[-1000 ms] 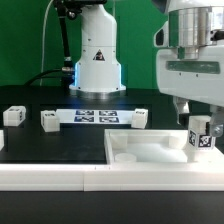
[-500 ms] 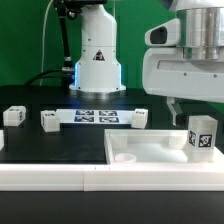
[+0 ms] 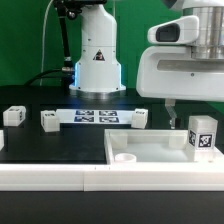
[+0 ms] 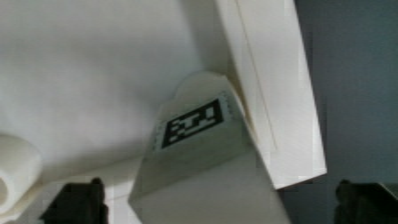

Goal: Assemble one leg

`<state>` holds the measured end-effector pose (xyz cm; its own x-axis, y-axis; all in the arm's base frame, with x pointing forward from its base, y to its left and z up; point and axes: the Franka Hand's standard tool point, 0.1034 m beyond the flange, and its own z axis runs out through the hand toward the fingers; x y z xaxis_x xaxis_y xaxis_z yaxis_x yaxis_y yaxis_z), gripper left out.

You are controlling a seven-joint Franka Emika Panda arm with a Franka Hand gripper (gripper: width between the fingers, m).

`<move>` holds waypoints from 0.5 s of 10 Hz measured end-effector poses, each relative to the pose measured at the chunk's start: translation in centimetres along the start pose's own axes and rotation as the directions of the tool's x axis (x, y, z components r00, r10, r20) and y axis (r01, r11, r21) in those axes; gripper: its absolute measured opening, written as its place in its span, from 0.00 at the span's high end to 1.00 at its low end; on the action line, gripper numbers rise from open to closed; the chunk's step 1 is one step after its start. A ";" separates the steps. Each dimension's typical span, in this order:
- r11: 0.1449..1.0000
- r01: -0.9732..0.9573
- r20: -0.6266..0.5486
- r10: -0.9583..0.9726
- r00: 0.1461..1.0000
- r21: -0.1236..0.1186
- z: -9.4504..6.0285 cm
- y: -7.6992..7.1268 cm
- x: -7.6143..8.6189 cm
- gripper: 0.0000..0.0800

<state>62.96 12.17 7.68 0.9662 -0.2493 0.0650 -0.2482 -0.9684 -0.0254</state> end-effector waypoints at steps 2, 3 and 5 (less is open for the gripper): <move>0.991 0.137 -0.016 -0.137 0.990 0.000 -0.1 -0.1 0.2 0.19; 0.986 0.165 -0.029 -0.164 0.986 0.000 0.0 -0.1 0.3 0.19; 0.968 0.249 -0.029 -0.249 0.968 -0.004 0.1 0.1 0.3 0.19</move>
Offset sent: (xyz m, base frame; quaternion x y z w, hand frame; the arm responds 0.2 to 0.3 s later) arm -0.0063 -0.0009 -0.0028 0.0013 0.0135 -0.1535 0.9881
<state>63.23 11.97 7.59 0.9951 -0.0001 0.0985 0.0004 -1.0000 -0.0046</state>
